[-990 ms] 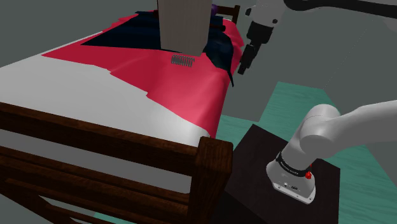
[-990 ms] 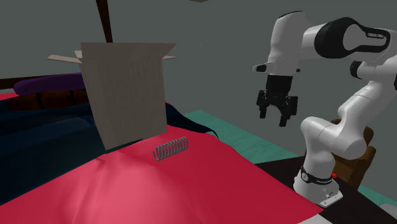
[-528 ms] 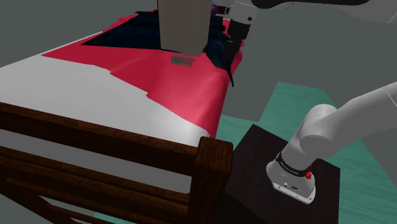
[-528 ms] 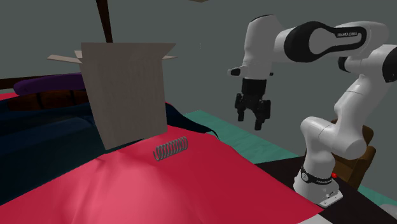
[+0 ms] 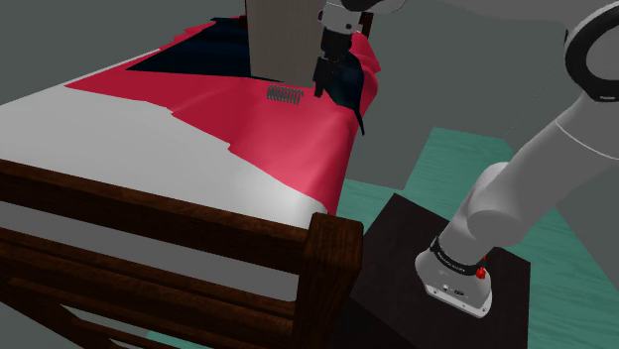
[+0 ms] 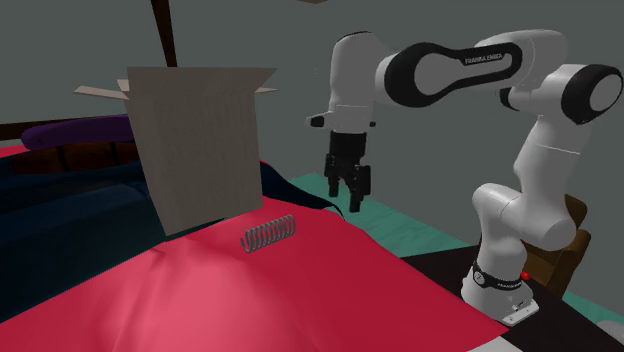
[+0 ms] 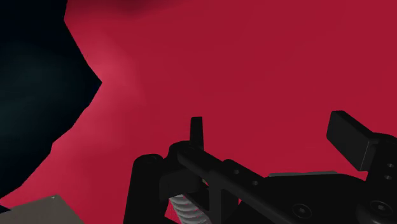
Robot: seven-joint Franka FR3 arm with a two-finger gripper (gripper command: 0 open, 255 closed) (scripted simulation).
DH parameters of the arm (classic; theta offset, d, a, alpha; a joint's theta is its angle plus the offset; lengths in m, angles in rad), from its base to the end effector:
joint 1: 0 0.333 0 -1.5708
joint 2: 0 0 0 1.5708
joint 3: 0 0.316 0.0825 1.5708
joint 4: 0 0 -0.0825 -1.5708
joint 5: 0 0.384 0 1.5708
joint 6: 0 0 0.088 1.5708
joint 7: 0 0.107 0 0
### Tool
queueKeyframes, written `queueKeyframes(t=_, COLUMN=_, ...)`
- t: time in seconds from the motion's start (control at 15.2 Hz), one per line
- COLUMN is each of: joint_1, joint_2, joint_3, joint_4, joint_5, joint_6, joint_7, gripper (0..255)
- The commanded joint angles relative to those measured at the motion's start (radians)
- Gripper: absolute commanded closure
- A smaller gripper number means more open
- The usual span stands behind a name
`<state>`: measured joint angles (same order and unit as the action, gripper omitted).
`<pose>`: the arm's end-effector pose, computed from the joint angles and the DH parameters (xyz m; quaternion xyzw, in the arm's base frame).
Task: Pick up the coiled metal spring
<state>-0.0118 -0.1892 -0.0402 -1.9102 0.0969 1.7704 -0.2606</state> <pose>0.5066 -0.0194 0.5808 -0.9938 -0.0958 -0.0323 0.0470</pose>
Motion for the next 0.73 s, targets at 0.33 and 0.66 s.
queueKeyframes(t=0.33, joint_1=-0.004, joint_2=0.300, joint_3=-0.008, joint_4=0.323, joint_5=0.004, joint_6=-0.036, joint_7=-0.038, gripper=0)
queueKeyframes(t=0.66, joint_1=-0.014, joint_2=0.545, joint_3=-0.008, joint_4=0.641, joint_5=0.009, joint_6=-0.117, joint_7=-0.057, gripper=0)
